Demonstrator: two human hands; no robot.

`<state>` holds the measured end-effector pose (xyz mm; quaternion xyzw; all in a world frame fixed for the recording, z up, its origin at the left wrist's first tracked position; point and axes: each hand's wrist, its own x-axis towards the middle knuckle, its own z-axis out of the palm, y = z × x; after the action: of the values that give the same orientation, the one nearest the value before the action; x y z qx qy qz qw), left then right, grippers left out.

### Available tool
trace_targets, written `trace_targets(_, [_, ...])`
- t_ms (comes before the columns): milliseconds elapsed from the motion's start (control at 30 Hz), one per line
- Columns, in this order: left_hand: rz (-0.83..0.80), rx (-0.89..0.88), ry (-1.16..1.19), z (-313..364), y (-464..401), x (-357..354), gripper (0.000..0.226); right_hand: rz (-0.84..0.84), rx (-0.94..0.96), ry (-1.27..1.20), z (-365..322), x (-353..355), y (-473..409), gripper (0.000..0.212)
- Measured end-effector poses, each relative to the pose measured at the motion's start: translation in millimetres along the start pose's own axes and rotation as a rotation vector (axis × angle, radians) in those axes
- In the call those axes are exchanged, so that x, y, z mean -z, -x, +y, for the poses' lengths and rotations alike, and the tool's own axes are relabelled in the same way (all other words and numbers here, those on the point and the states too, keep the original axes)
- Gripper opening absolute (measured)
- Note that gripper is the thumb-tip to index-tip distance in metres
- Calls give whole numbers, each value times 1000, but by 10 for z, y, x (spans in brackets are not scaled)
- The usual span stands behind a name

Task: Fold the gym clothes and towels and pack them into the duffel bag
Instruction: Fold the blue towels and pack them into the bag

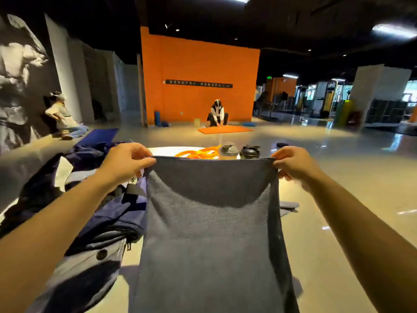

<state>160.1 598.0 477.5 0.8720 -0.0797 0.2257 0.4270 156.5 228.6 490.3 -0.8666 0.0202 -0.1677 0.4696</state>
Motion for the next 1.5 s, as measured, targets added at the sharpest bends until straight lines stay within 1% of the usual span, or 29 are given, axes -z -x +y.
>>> trace_targets(100, [-51,72,20,-316,113,-226,12,-53,-87,-41,328,-280,-29,16])
trace_targets(233, [-184,66,93,-429,436,-334,9,-127,-105,-35,679,-391,85,8])
trace_targets(300, [-248,60,154,-460,682,-326,9,-154,-85,-61,808,-345,272,6])
trace_targets(367, [-307,55,235,-529,975,-284,6,-168,-46,-85,913,-264,557,10])
trace_targets(400, [-330,36,260,-573,1132,-275,8,-187,-20,-74,986,-235,724,12])
trace_targets(433, [-348,-18,227,-642,1289,-279,14,-228,13,-41,1077,-218,902,13])
trace_targets(467, [-363,-104,129,-732,1438,-296,18,-284,49,8,1175,-221,1085,15])
trace_targets(533, [-418,-267,-82,-874,1702,-335,22,-385,110,115,1349,-266,1382,27])
trace_targets(600, [-474,-339,-182,-1007,1888,-373,29,-414,158,214,1493,-308,1535,42])
trace_targets(633, [-477,-350,-198,-1054,1932,-388,33,-406,187,242,1543,-317,1574,46])
trace_targets(667, [-465,-348,-199,-1082,1958,-400,37,-396,218,261,1536,-321,1599,42])
trace_targets(700, [-434,-361,-199,-1093,1961,-409,40,-395,241,269,1504,-332,1610,28])
trace_targets(733, [-386,-385,-199,-1093,1960,-420,41,-388,260,265,1477,-335,1614,19])
trace_targets(800, [-278,-397,-194,-1030,1940,-408,34,-313,325,235,1422,-315,1636,32])
trace_targets(833, [-231,-382,-189,-1008,1932,-392,28,-273,351,219,1395,-299,1643,31])
trace_targets(900, [-193,-387,-211,-1000,1941,-367,26,-243,388,226,1368,-276,1682,17])
trace_targets(933, [-215,-409,-240,-1011,1967,-364,30,-250,400,251,1408,-288,1718,23])
trace_targets(967, [-251,-431,-263,-1025,2001,-375,36,-270,401,306,1457,-307,1762,39])
trace_targets(1000, [-282,-442,-271,-1052,2051,-403,43,-295,375,341,1509,-334,1800,49])
trace_targets(1033, [-297,-432,-268,-1069,2100,-432,47,-321,353,368,1544,-351,1828,54])
trace_targets(1133, [-297,-395,-251,-1086,2181,-465,47,-383,367,410,1555,-351,1865,49])
trace_targets(1233, [-323,-457,-308,-1095,2169,-455,45,-380,365,421,1566,-349,1851,51])
trace_targets(1333, [-322,-502,-359,-1113,2169,-439,41,-328,449,459,1602,-360,1865,55])
trace_targets(1367, [-316,-514,-367,-1111,2178,-435,39,-300,487,474,1620,-361,1868,52])
trace_targets(1433, [-322,-577,-427,-1097,2173,-431,36,-246,557,528,1632,-381,1873,40])
trace_targets(1500, [-334,-663,-521,-1062,2129,-447,40,-186,598,577,1654,-416,1868,34])
